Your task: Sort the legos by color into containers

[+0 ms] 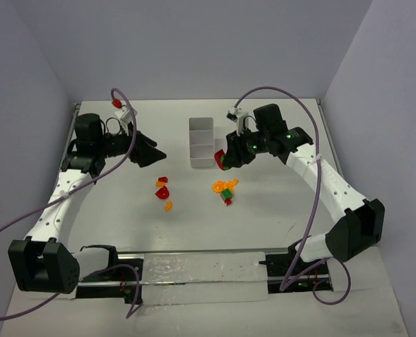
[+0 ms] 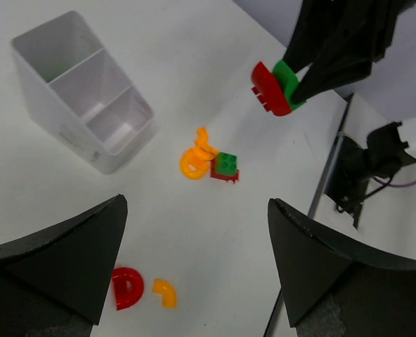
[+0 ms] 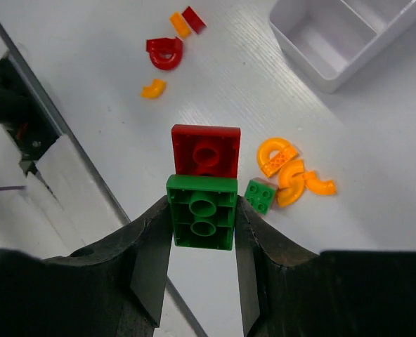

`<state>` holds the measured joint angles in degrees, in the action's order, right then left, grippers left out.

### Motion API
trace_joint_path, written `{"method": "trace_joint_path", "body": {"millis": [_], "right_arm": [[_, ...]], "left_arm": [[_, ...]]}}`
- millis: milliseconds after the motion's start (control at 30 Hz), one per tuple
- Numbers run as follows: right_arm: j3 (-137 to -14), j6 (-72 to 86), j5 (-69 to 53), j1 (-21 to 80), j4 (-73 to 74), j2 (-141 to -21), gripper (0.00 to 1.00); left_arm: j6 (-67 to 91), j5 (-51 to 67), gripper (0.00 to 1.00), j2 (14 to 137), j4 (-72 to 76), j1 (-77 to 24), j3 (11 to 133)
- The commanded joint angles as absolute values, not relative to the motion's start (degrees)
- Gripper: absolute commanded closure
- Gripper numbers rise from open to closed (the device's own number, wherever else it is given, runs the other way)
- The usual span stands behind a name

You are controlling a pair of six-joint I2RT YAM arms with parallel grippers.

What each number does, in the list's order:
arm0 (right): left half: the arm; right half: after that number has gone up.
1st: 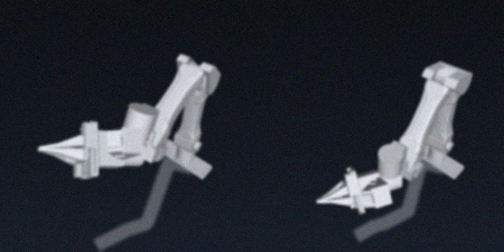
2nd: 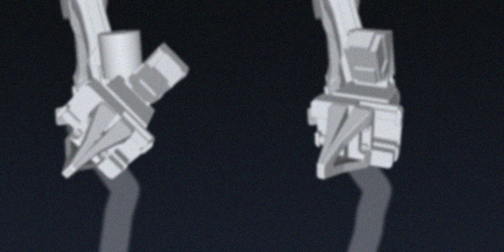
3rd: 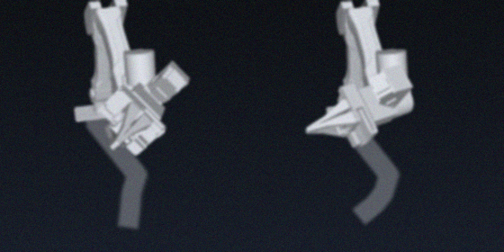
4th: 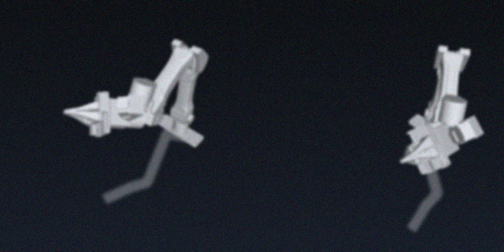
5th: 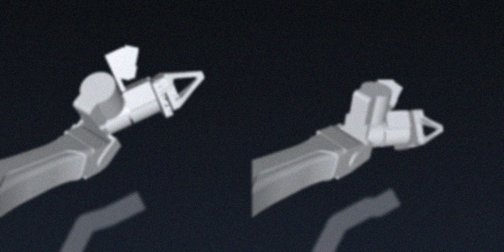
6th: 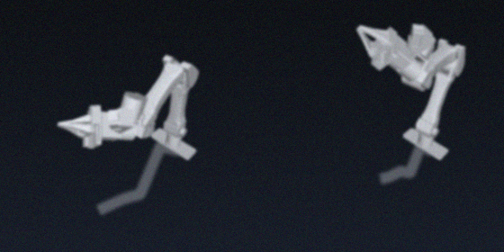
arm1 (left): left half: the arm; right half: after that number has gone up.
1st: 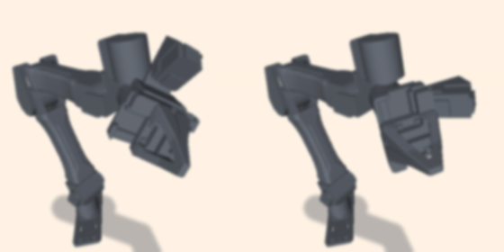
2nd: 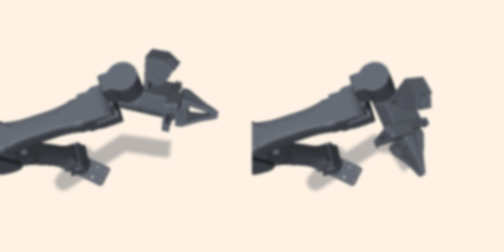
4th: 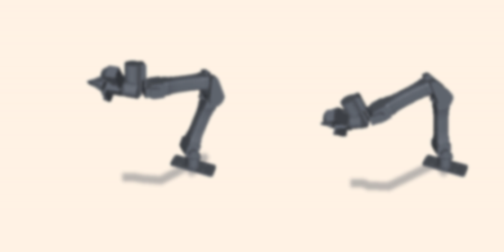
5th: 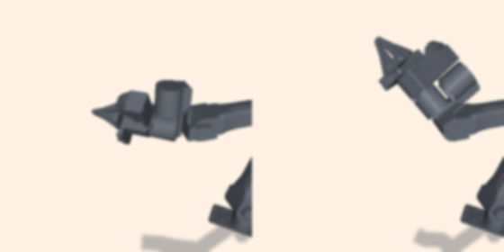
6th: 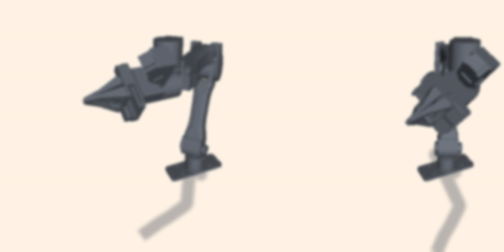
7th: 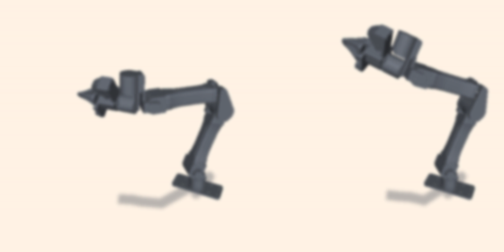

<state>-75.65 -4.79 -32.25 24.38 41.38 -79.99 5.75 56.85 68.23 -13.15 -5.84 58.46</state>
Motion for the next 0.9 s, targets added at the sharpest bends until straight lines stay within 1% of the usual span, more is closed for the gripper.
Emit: {"method": "trace_joint_path", "body": {"millis": [0, 267, 600, 867], "right_arm": [[-77.4, -4.2, -40.8, 24.8, 36.3, -78.5, 1.0], [-76.1, -3.8, -47.5, 28.3, 32.6, -76.9, 1.0], [-76.0, -5.0, -46.6, 33.8, 32.1, -75.9, 1.0], [-77.3, -5.2, -47.4, 35.4, 32.7, -76.6, 1.0]], "left_arm": [[8.6, 63.1, 0.1, 66.5, -9.1, -10.6, 58.0], [9.1, 65.4, 0.14, 67.8, -7.8, -18.0, 57.6], [7.0, 66.5, 0.16, 70.2, -10.0, -23.8, 59.7], [7.4, 67.6, 0.17, 71.0, -9.4, -25.6, 59.8]]}}
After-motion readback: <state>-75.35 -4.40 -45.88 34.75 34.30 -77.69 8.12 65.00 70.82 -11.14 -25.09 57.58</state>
